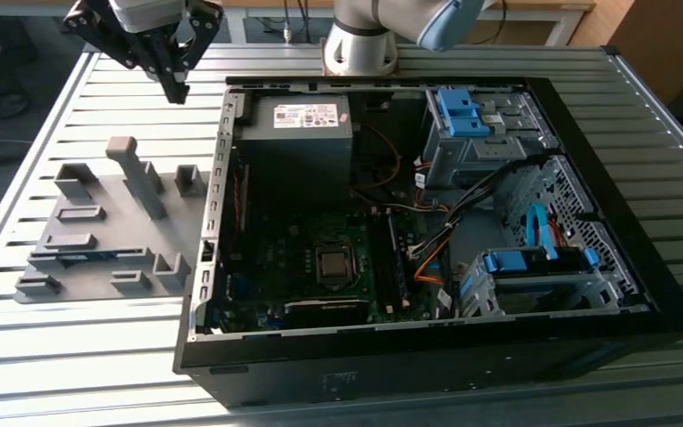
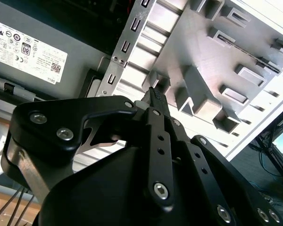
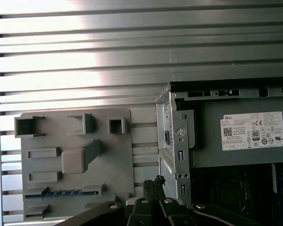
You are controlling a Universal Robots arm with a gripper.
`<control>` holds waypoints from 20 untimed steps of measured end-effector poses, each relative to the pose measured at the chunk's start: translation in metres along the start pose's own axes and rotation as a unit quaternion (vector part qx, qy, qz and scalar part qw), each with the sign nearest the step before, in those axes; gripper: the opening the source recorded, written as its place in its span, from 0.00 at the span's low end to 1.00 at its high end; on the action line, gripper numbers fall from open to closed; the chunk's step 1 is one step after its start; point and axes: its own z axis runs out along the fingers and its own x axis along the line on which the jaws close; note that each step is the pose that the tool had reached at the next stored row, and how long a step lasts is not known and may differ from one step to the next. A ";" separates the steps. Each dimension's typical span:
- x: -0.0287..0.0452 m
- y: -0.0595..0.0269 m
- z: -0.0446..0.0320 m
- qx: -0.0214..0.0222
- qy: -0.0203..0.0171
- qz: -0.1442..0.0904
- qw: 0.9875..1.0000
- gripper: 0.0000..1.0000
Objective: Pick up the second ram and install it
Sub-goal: 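Reach for the second ram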
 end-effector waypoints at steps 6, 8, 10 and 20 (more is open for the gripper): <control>0.0046 -0.0006 0.0005 0.000 0.000 0.000 1.000 0.11; 0.0059 -0.0018 0.0007 0.000 0.000 0.000 1.000 0.11; 0.0069 -0.0027 0.0009 0.000 0.000 0.000 1.000 0.11; 0.0104 -0.0052 0.0027 0.000 0.005 0.000 1.000 0.11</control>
